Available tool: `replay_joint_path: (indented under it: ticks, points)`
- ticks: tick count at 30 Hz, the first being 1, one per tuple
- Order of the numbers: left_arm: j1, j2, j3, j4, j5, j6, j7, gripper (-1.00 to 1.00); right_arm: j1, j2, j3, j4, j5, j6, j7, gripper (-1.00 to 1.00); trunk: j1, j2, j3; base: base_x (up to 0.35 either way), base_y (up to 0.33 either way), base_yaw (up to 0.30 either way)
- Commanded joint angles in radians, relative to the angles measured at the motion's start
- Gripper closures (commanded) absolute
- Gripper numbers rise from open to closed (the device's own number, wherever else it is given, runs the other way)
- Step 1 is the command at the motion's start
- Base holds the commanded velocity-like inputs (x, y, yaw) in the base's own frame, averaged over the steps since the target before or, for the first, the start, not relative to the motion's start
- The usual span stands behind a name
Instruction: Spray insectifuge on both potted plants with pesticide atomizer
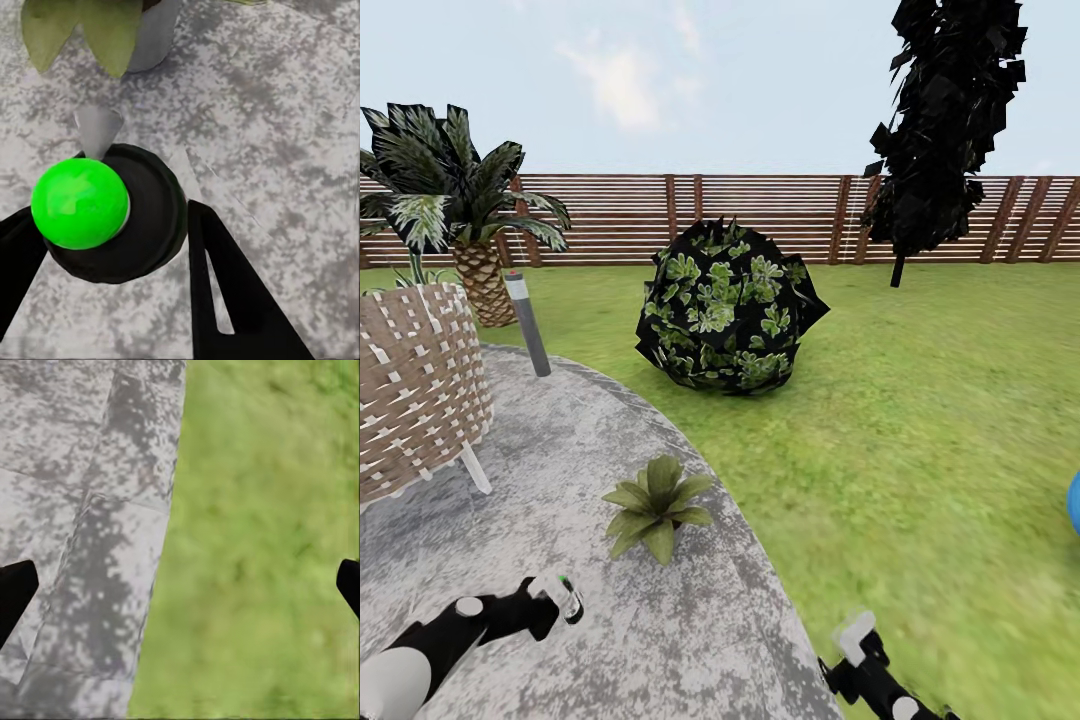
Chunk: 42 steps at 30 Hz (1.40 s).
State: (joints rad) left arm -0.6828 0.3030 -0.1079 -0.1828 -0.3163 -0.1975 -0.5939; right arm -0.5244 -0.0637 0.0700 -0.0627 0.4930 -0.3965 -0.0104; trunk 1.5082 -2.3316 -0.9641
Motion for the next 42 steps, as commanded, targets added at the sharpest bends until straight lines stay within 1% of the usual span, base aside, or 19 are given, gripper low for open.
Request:
replay_joint_path:
  ticks: [1,2,3,4,5,6,8,9,10,17,20,21,22,24,26,28,32,40,42]
  points:
    - [-0.001,0.001,-0.006,-0.004,0.010,0.047,0.001,1.00,0.000,0.000,-0.027,0.013,-0.003,-0.003,-0.027,-1.00,0.000,0.000,-0.001,0.000,0.000,0.000]
    - [-0.002,0.001,-0.006,-0.007,0.017,0.111,0.001,1.00,0.001,0.000,-0.070,0.019,-0.004,-0.003,-0.050,-1.00,0.000,0.000,-0.001,0.000,0.000,0.000]
    - [-0.003,0.002,-0.007,-0.011,0.023,0.198,0.000,1.00,0.002,0.000,-0.137,0.026,-0.005,-0.003,-0.082,-1.00,0.000,0.000,-0.001,0.000,0.000,0.000]
    - [-0.007,0.001,-0.008,-0.014,0.027,0.309,-0.002,1.00,0.003,-0.002,-0.248,0.030,-0.008,-0.002,-0.138,-1.00,0.000,0.000,-0.001,0.000,0.000,0.000]
    - [-0.009,0.000,-0.008,-0.015,0.028,0.356,-0.002,1.00,0.003,-0.003,-0.301,0.031,-0.009,-0.002,-0.170,-1.00,0.000,0.000,-0.001,0.000,0.000,0.000]
    - [-0.011,-0.001,-0.009,-0.016,0.028,0.397,-0.002,1.00,0.003,-0.003,-0.341,0.031,-0.009,-0.002,-0.191,-1.00,0.000,0.000,-0.001,0.000,0.000,0.000]
    - [-0.014,-0.001,-0.008,-0.016,0.029,0.463,-0.001,1.00,0.003,-0.004,-0.373,0.032,-0.008,-0.002,-0.205,-1.00,0.000,0.000,-0.001,0.000,0.000,0.000]
    - [-0.016,-0.001,-0.009,-0.016,0.029,0.505,-0.001,1.00,0.003,-0.005,-0.383,0.032,-0.008,-0.002,-0.209,-1.00,0.000,0.000,-0.001,0.000,0.000,0.000]
    - [-0.015,-0.001,-0.009,-0.016,0.029,0.516,-0.001,1.00,0.003,-0.005,-0.385,0.032,-0.008,-0.002,-0.210,-1.00,0.000,0.000,-0.001,0.000,0.000,0.000]
    - [-0.014,-0.002,-0.005,-0.017,0.033,0.536,-0.006,1.00,0.003,0.004,-0.390,0.032,-0.010,-0.001,-0.209,-1.00,0.000,0.000,-0.001,0.000,0.000,0.000]
    - [-0.019,-0.006,-0.006,-0.017,0.035,0.571,-0.008,1.00,0.003,0.005,-0.412,0.031,-0.011,-0.001,-0.211,-1.00,0.000,0.000,-0.001,0.000,0.000,0.000]
    - [-0.020,-0.007,-0.007,-0.021,0.035,0.612,-0.009,1.00,0.003,0.005,-0.427,0.031,-0.011,-0.001,-0.211,-1.00,0.000,0.000,-0.001,0.000,0.000,0.000]
    - [-0.021,-0.009,-0.008,-0.048,0.035,0.678,-0.019,1.00,0.003,0.004,-0.450,0.031,-0.011,-0.001,-0.212,-1.00,0.000,0.000,-0.001,0.000,0.000,0.000]
    - [-0.021,-0.011,-0.010,-0.096,0.034,0.752,-0.044,1.00,0.003,0.000,-0.481,0.032,-0.011,-0.001,-0.212,-1.00,0.000,0.000,-0.001,0.000,0.000,0.000]
    - [-0.021,-0.011,-0.014,-0.168,0.028,0.850,-0.105,1.00,0.003,-0.004,-0.509,0.032,-0.010,-0.001,-0.211,-1.00,0.000,0.000,-0.001,0.000,0.000,0.000]
    - [-0.019,-0.010,-0.019,-0.244,0.018,0.902,-0.149,1.00,0.007,-0.015,-0.517,0.033,-0.009,-0.001,-0.207,-1.00,0.000,0.000,-0.001,0.000,0.000,0.000]
    - [-0.020,-0.007,-0.018,-0.291,-0.002,0.924,-0.167,1.00,0.019,-0.021,-0.519,0.033,-0.008,-0.001,-0.207,-1.00,0.000,0.000,-0.001,0.139,0.026,0.000]
    - [-0.018,-0.008,-0.021,-0.294,-0.006,0.925,-0.168,1.00,0.022,-0.018,-0.518,0.034,-0.007,-0.001,-0.206,-1.00,0.000,0.000,-0.001,0.322,0.025,0.000]
    - [-0.018,-0.006,-0.037,-0.294,-0.006,0.926,-0.169,1.00,0.023,-0.017,-0.518,0.034,-0.007,-0.001,-0.206,-1.00,0.000,0.000,-0.001,0.335,0.001,0.000]
